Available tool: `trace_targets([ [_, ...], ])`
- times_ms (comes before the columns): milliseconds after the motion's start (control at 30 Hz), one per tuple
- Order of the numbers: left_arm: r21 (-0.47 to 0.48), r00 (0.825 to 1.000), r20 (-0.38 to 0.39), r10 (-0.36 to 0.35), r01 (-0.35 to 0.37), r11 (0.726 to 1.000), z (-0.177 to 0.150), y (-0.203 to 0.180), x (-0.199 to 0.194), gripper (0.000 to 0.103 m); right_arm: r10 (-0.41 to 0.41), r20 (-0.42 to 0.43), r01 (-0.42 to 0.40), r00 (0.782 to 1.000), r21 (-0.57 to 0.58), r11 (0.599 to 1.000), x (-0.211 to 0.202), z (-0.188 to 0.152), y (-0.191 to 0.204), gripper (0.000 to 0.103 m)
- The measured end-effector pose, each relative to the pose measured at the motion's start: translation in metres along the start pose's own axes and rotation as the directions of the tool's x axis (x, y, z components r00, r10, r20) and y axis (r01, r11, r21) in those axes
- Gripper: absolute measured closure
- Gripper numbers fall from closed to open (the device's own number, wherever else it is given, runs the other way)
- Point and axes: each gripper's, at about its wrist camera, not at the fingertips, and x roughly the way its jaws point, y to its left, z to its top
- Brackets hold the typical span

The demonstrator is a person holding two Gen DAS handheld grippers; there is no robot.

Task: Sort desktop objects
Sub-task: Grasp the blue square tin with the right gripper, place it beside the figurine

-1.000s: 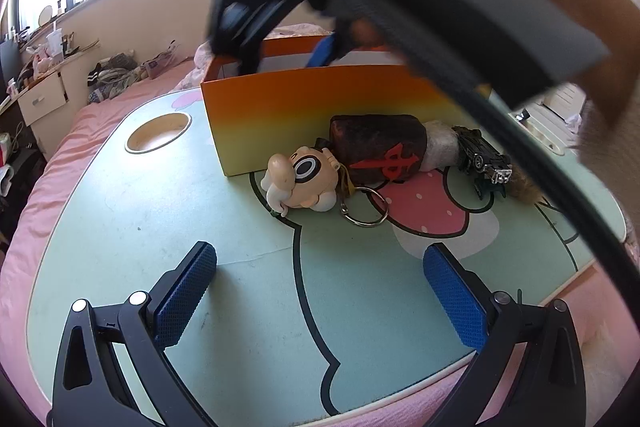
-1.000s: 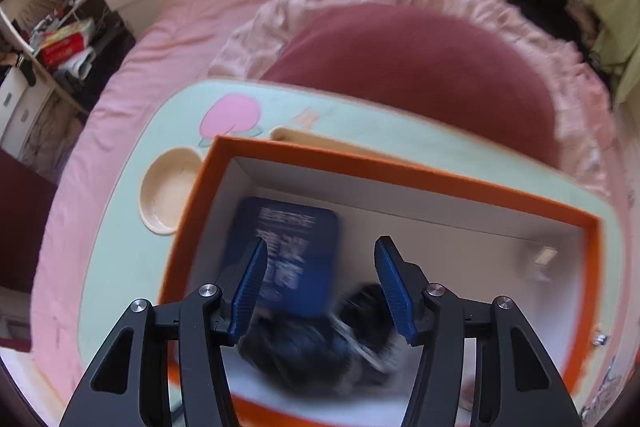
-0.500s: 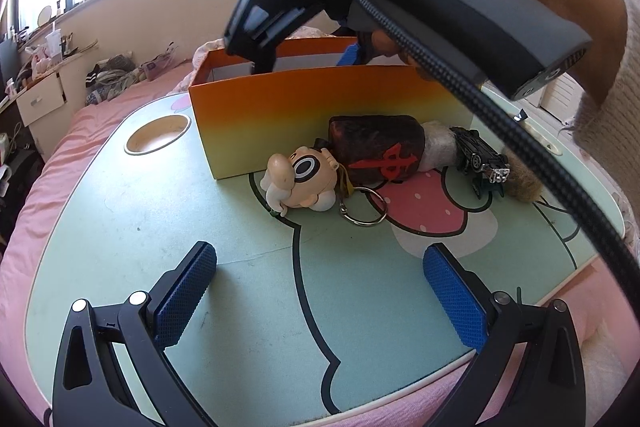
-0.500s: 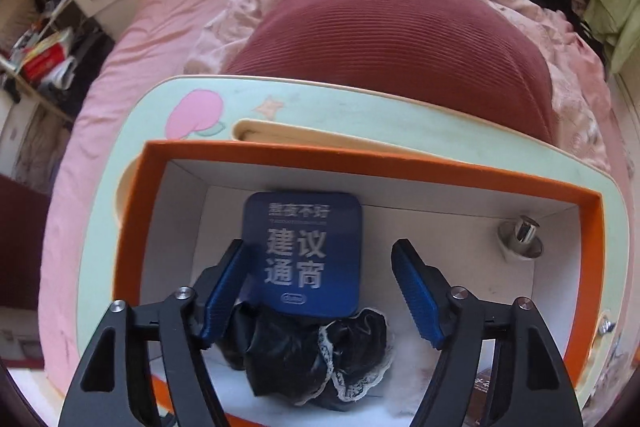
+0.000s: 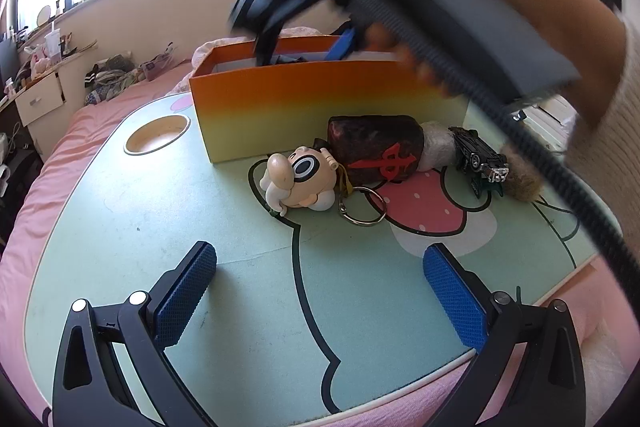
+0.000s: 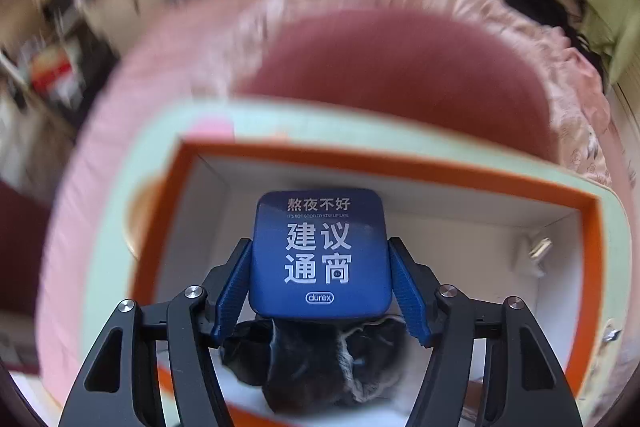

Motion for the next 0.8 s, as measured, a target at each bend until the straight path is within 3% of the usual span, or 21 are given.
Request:
trace_targets([
  [67, -0.001, 1.000, 0.000, -0.001, 0.001, 1.000, 0.000, 0.000, 0.000, 0.000, 0.083, 0.135, -0.086, 0.987, 0.019, 0.996, -0.046, -0.003, -0.015, 0.037],
  [167, 0.000, 1.000, 0.000, 0.000, 0.000, 1.000, 0.000, 0.002, 0.000, 0.000, 0.136, 0.296, -0.148, 0.945, 0.018, 0.989, -0.116, -0.017, -0.030, 0.037],
  [233, 0.000, 1.000, -0.002, 0.000, 0.000, 1.000, 0.000, 0.002, 0.001, 0.000, 0.144, 0.336, -0.148, 0.931, -0.012, 0.989, -0.150, -0.036, -0.034, 0.037],
  [300, 0.000, 1.000, -0.002, 0.001, -0.001, 1.000, 0.000, 0.003, 0.002, 0.000, 0.157, 0.318, -0.151, 0.935, -0.042, 0.988, -0.174, -0.069, -0.037, 0.037],
  [400, 0.000, 1.000, -0.003, 0.001, -0.001, 1.000, 0.000, 0.003, 0.001, 0.000, 0.175, 0.215, -0.156, 0.961, -0.106, 0.982, -0.169, -0.124, -0.033, 0.037],
  [500, -0.001, 1.000, -0.003, 0.007, -0.007, 1.000, 0.001, 0.004, 0.002, 0.000, 0.201, 0.104, -0.189, 0.974, -0.108, 0.976, -0.133, -0.168, -0.031, 0.037],
  [567, -0.005, 1.000, -0.001, 0.016, -0.016, 1.000, -0.001, 0.002, -0.001, 0.000, 0.154, 0.051, -0.147, 0.987, -0.110, 0.983, -0.102, -0.183, -0.032, 0.037],
  [667, -0.024, 0.999, 0.004, 0.040, -0.040, 0.999, -0.004, 0.007, -0.004, 0.000, 0.010, 0.050, -0.002, 0.999, -0.152, 0.988, -0.073, -0.184, -0.022, 0.037],
  [800, -0.041, 0.998, 0.004, 0.058, -0.058, 0.997, -0.005, 0.012, -0.005, 0.000, -0.026, 0.127, 0.053, 0.992, -0.214, 0.975, -0.063, -0.179, -0.005, 0.037],
])
